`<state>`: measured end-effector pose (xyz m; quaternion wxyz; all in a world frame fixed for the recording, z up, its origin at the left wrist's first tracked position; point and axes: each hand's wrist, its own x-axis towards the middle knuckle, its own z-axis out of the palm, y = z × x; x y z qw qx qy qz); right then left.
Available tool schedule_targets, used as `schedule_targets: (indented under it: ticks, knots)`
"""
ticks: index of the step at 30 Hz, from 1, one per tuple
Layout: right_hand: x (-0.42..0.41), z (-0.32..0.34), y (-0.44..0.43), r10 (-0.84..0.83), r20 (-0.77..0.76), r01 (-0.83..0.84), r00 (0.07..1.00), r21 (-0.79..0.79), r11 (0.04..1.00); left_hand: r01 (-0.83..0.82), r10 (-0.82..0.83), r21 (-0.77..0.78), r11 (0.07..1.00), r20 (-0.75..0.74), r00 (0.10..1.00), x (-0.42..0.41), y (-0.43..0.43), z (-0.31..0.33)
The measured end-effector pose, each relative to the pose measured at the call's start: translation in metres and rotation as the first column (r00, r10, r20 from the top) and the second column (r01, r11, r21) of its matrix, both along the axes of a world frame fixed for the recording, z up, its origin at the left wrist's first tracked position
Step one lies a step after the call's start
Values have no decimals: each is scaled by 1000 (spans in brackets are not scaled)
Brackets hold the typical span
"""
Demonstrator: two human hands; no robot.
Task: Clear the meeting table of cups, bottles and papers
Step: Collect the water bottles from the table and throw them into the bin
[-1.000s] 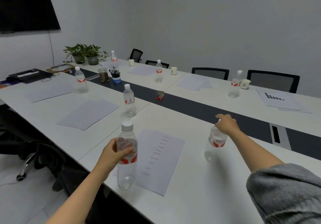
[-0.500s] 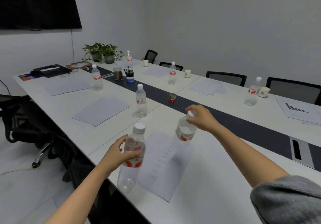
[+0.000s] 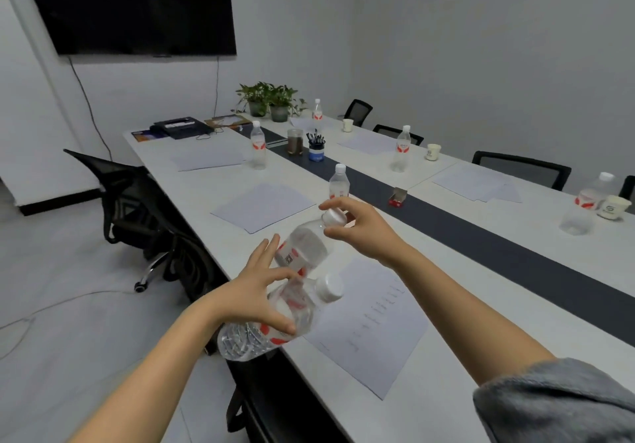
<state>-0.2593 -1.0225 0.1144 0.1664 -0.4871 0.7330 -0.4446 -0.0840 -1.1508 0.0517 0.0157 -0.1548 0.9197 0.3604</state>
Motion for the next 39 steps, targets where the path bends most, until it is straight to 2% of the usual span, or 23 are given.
schedule_targets:
  ticks: [6,12,15,20,23,27,32,39]
  knots:
    - [45,15,-51,126,-1,-126,992,-4,992,23,-20,-90,996,36,999,40,-46,13]
    - [94,24,-118,143,-101,-153,985,-100,983,-60,48,-103,993,-116,992,87,-100,17]
    - [121,20,-149,121,-138,-145,983,-179,973,-101,85,-111,989,-136,987,111,-126,24]
    - [154,19,-194,174,-87,-187,981,-185,965,-181,138,-251,951,-178,974,148,-168,20]
    - [172,17,-221,181,-77,-192,981,-181,965,-223,169,-277,935,-203,964,168,-187,12]
    - [185,9,-246,178,-52,-184,983,-146,972,-206,164,-210,956,-201,966,182,-205,1]
    - [161,-3,-276,150,-26,-150,988,6,989,-211,204,-4,977,-244,948,169,-243,-12]
    - [36,-43,-305,-219,-6,217,976,150,965,-283,336,200,938,-324,885,119,-295,-20]
